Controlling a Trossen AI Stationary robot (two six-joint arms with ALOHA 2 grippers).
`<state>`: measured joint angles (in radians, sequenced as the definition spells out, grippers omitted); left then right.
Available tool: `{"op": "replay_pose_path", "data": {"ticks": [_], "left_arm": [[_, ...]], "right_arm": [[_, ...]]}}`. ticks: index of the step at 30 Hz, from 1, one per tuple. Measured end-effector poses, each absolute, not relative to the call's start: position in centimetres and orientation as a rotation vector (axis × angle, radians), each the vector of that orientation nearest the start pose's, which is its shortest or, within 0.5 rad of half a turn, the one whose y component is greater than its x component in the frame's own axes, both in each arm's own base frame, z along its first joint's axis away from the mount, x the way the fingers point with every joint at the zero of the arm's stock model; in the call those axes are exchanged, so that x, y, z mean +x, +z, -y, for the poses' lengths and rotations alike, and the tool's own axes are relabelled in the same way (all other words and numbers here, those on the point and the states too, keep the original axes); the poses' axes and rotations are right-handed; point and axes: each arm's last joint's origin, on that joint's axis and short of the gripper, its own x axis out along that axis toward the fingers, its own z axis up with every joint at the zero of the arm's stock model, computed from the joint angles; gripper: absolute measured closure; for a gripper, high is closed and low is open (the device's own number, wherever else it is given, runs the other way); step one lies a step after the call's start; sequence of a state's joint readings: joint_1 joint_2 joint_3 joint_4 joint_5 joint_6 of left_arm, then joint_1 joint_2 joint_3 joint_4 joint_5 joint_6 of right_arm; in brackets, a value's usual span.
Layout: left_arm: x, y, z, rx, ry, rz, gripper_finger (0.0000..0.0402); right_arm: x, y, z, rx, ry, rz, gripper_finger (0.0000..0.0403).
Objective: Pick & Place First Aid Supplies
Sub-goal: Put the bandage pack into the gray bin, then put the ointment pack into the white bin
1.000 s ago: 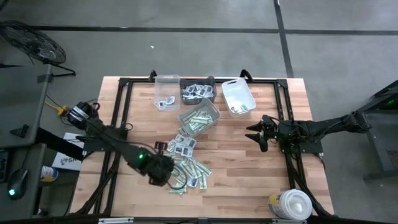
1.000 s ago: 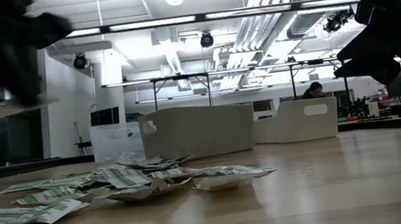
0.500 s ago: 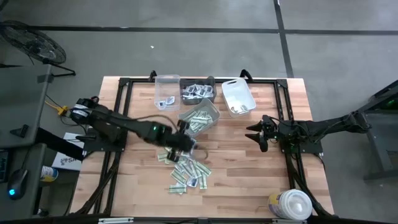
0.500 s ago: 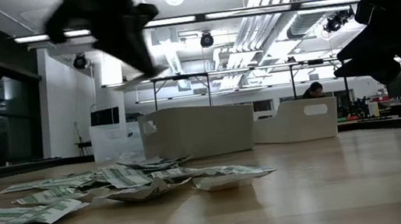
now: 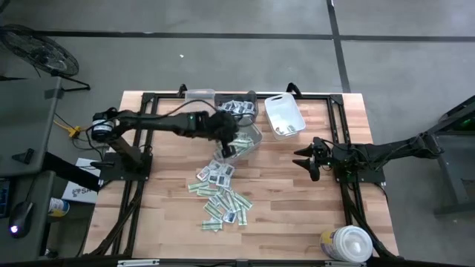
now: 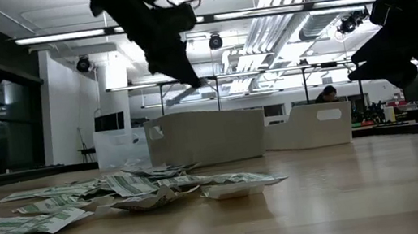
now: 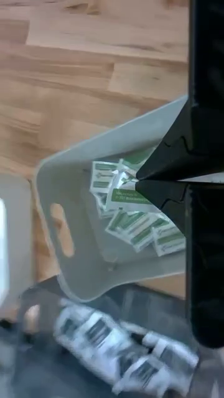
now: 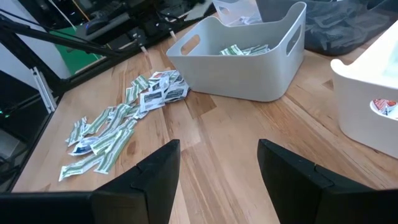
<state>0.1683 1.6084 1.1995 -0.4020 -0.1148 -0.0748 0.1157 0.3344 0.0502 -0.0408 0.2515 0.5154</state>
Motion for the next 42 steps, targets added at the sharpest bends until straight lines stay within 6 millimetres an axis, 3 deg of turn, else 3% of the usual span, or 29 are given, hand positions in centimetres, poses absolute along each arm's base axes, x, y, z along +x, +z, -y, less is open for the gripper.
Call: {"op": "replay_pose_path", "data": {"ticks": [6,13,25,35,42], "left_arm": [[34.8,23.8,-8.0,-0.21,0.301,-0.803,0.0401],[35.2,22.8,-8.2,-0.238,0.317,-0.825,0.0395],[35.2,22.8,-8.3,-0.225,0.316,-0.826,0.03],[33.7,24.9,-8.3,-0.173,0.331,-0.819,0.0297],[30.9,26.5,-7.0,-0.112,0.298,-0.945,0.0338]], "right_arm": [[11.4,14.9,-0.6,0.451,-0.213,-0.276,0.0195],[11.4,14.9,-0.6,0.451,-0.213,-0.276,0.0195],[11.4,14.9,-0.6,0.451,-0.213,-0.276,0.0195],[11.4,14.9,-0.6,0.451,-0.213,-0.276,0.0195],[11.4,14.9,-0.6,0.451,-0.213,-0.276,0.0195]]}}
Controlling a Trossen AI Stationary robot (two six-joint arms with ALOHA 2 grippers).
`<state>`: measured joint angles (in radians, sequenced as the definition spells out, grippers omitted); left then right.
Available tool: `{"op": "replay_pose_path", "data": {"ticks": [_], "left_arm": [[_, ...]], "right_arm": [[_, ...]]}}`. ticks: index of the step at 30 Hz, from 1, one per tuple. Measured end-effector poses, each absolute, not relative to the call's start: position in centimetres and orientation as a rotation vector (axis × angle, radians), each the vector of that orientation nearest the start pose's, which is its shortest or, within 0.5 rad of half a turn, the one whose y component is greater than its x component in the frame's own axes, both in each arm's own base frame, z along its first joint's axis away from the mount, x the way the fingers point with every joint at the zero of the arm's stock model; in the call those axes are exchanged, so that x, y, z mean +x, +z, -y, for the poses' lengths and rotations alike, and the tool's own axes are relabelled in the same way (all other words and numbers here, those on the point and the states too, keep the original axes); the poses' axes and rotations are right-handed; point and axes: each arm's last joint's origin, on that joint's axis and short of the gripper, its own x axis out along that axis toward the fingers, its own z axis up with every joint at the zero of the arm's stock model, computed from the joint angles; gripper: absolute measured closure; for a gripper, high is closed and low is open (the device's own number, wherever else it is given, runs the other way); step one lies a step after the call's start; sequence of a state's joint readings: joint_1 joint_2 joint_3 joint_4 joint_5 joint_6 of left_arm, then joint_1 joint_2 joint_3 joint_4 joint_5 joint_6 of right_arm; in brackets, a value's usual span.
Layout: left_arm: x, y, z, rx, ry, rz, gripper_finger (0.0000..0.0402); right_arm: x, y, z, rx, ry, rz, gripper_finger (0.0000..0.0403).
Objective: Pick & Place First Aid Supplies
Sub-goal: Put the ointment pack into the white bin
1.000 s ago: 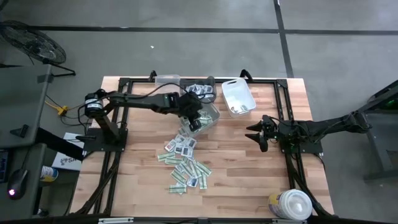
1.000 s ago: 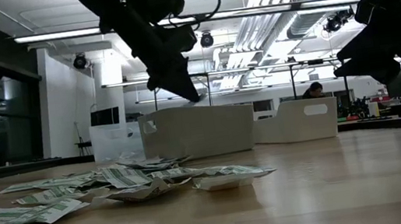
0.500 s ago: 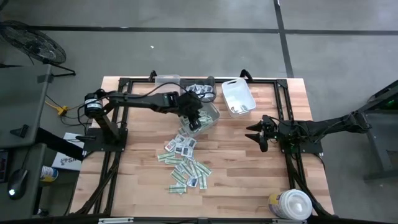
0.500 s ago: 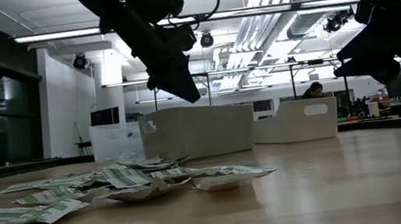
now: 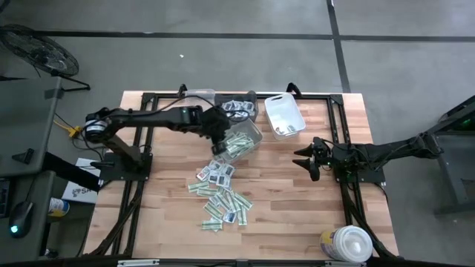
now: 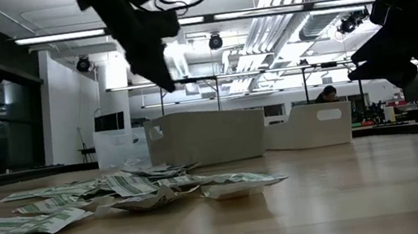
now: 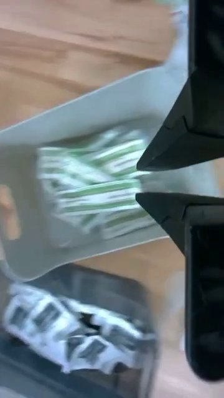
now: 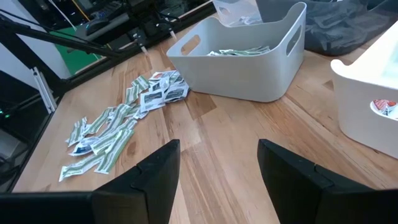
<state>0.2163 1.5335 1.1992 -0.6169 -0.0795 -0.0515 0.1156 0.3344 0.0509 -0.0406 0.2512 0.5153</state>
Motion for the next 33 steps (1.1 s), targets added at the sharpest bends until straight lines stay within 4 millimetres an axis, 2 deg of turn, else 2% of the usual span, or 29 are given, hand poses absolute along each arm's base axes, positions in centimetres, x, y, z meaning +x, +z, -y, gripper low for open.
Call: {"op": "replay_pose_path", "data": {"ticks": [7,12,20,25,33], "left_arm": [[28.4,26.1,-3.6,-0.005,0.234,-1.219,0.0396],[27.6,25.2,-1.1,0.062,0.178,-1.316,0.0399],[26.0,21.5,2.1,0.079,0.066,-1.419,0.04],[24.5,20.5,2.9,0.027,0.054,-1.373,0.04],[20.8,20.4,2.0,-0.12,0.082,-1.204,0.0401]], "right_arm": [[11.4,14.9,-0.6,0.451,-0.213,-0.276,0.0195],[11.4,14.9,-0.6,0.451,-0.213,-0.276,0.0195],[11.3,14.8,-0.6,0.451,-0.213,-0.277,0.0195],[11.3,14.8,-0.6,0.451,-0.213,-0.278,0.0195],[11.3,14.8,-0.6,0.451,-0.214,-0.278,0.0195]]}}
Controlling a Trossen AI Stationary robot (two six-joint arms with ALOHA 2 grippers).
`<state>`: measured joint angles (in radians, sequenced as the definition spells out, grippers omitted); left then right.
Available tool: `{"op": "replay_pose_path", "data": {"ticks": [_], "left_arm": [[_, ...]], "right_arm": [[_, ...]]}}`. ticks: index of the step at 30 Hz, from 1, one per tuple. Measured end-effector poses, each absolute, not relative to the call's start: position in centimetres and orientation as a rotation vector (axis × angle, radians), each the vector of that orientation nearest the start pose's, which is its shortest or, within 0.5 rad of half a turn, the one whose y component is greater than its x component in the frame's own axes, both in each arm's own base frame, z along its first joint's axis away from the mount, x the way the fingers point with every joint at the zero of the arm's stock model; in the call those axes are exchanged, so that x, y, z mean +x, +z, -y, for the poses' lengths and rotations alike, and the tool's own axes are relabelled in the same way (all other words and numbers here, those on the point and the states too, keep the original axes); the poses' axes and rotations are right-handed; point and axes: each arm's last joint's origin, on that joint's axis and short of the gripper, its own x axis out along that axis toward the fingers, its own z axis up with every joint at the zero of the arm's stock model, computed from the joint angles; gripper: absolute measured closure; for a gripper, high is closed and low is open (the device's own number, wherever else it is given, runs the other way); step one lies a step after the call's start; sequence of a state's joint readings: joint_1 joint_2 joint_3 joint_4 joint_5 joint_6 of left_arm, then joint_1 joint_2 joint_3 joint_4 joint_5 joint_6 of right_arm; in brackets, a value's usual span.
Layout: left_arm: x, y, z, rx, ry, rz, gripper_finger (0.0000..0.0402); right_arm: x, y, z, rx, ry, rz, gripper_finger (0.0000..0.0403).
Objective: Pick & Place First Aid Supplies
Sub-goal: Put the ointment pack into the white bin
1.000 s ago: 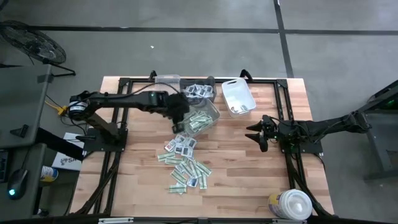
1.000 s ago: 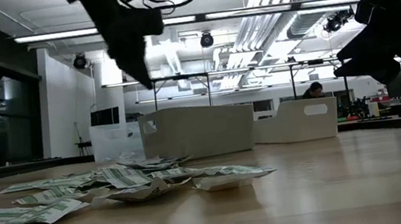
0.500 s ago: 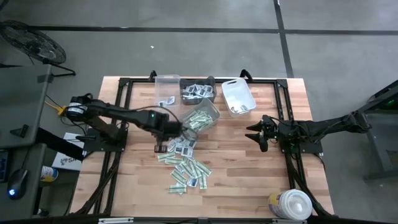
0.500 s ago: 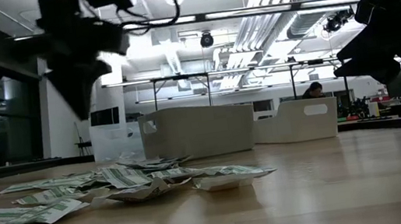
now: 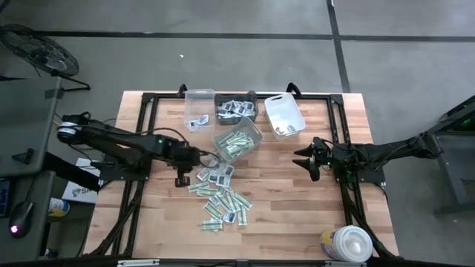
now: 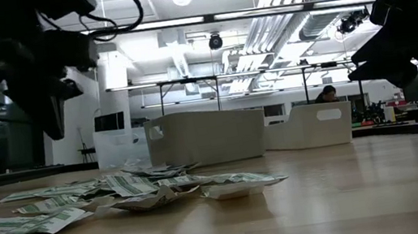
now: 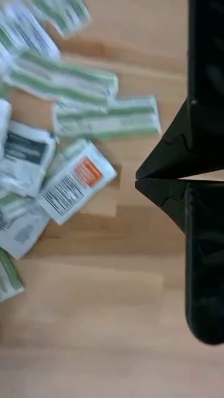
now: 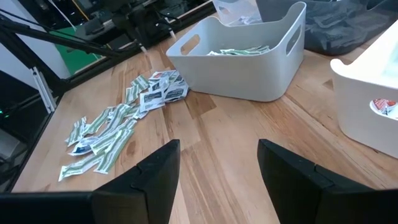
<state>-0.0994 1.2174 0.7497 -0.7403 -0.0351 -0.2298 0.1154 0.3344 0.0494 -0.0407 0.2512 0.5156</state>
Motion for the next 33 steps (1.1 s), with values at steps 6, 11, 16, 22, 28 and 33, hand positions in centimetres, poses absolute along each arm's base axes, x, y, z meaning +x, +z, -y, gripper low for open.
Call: {"op": "replay_pose_path", "data": {"ticks": [6,11,16,22,28,33], "left_arm": [[19.0,19.5,1.1,-0.301,0.059,-1.093,0.0401],[18.6,18.7,1.0,-0.414,0.063,-1.033,0.0401],[18.8,18.0,1.2,-0.504,0.067,-0.971,0.0401],[19.1,17.5,1.3,-0.57,0.042,-0.893,0.0401],[19.4,17.8,1.4,-0.592,0.0,-0.866,0.0401],[19.3,17.7,1.4,-0.626,-0.001,-0.881,0.0401]], "right_arm": [[11.3,14.8,-0.6,0.451,-0.214,-0.278,0.0195],[11.3,14.8,-0.6,0.451,-0.213,-0.278,0.0195],[11.3,14.8,-0.6,0.451,-0.213,-0.278,0.0195],[11.3,14.8,-0.6,0.451,-0.214,-0.278,0.0195],[11.3,14.8,-0.6,0.451,-0.213,-0.278,0.0195],[11.3,14.8,-0.6,0.451,-0.213,-0.278,0.0195]]}}
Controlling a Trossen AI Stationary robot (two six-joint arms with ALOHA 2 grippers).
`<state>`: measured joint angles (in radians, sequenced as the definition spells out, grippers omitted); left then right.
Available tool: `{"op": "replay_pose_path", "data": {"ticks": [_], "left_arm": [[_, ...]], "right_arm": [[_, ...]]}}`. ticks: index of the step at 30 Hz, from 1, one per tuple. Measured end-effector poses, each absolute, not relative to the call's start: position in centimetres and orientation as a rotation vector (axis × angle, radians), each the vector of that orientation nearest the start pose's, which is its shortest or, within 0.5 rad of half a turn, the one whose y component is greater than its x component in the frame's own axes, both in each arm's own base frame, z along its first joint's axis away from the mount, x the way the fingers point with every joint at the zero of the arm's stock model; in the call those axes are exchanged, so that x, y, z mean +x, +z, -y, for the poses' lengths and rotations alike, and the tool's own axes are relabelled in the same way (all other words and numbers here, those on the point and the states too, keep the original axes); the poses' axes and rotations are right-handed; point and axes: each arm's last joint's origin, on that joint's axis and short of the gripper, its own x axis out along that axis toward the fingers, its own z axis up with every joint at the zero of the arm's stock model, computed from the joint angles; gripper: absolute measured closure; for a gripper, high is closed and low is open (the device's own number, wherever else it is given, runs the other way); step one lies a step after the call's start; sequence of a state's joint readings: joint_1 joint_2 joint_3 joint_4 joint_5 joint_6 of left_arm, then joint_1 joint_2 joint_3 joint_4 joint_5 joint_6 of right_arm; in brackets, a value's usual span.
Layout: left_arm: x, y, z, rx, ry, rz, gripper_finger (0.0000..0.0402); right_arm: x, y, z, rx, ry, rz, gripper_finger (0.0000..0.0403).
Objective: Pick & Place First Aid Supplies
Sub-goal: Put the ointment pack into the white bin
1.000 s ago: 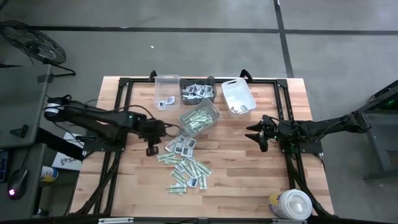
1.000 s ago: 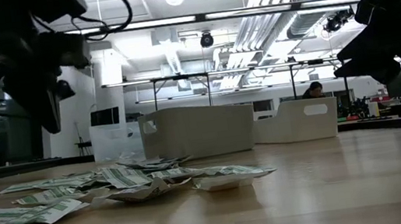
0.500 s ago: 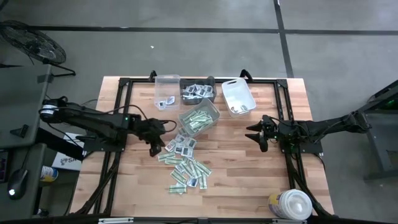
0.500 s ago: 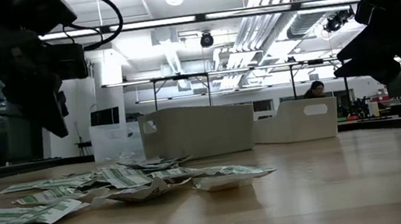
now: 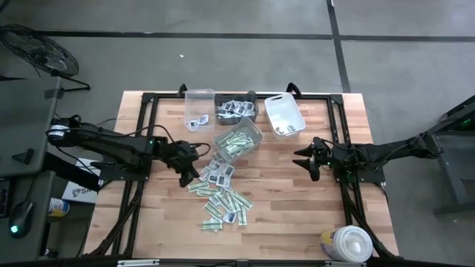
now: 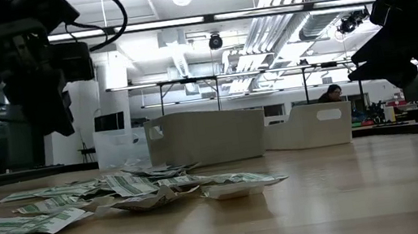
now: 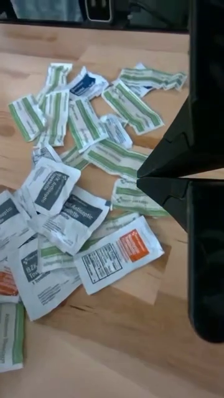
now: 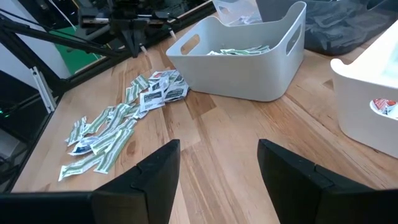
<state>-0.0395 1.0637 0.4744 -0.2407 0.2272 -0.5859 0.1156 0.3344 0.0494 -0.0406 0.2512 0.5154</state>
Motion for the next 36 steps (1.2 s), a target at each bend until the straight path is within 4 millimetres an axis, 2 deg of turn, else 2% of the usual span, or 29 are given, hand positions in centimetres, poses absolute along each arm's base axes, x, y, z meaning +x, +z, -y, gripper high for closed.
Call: {"op": "replay_pose_path", "data": {"ticks": [5,9,14,20,24,36], "left_arm": [[19.2,17.5,1.4,-0.652,0.03,-0.877,0.0395],[18.3,15.8,1.3,-0.801,0.137,-0.932,0.0377],[17.3,14.0,1.3,-0.984,0.251,-0.964,0.0323],[17.5,13.7,1.0,-1.068,0.324,-0.846,0.0242],[17.3,13.2,0.7,-1.112,0.374,-0.84,0.0208],[18.4,11.7,0.6,-1.18,0.348,-0.872,0.02]], "right_arm": [[11.3,14.8,-0.6,0.45,-0.214,-0.278,0.0195],[11.3,14.8,-0.6,0.451,-0.213,-0.278,0.0195],[11.3,14.8,-0.6,0.451,-0.213,-0.278,0.0195],[11.3,14.8,-0.6,0.451,-0.213,-0.278,0.0195],[11.3,14.8,-0.6,0.451,-0.213,-0.278,0.0195],[11.3,14.8,-0.6,0.451,-0.214,-0.278,0.0195]]}}
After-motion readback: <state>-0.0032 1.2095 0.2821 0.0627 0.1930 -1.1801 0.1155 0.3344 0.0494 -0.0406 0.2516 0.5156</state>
